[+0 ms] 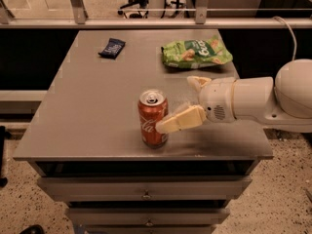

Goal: Knock coke can over

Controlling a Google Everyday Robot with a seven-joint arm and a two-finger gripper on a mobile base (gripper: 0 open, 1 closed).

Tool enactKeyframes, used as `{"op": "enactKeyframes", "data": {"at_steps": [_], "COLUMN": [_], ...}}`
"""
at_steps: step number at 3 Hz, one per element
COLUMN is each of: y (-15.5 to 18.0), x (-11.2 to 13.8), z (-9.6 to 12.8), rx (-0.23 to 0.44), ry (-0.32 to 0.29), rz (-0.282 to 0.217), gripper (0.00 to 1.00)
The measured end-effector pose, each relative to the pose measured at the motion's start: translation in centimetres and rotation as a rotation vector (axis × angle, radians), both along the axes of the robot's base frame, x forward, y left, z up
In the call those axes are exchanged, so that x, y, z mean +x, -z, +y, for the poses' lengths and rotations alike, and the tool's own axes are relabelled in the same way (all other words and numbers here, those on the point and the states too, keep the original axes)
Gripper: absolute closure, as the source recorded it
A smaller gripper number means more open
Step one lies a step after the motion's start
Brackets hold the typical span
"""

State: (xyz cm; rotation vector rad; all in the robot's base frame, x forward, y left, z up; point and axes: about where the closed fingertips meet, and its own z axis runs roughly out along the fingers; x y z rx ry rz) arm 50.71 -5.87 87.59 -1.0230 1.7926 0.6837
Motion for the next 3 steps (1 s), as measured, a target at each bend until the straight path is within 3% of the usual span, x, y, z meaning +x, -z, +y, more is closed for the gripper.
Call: {"op": "enactKeyframes", "data": {"at_steps": [2, 3], "y": [-0.2, -0.1], "x": [-0.7, 0.4], "z": [3.7, 6.1], "rx": [0.068, 0.087], "ry": [-0.013, -0.022], "rz": [0.021, 0.022], "gripper": [0.0, 0.0]}}
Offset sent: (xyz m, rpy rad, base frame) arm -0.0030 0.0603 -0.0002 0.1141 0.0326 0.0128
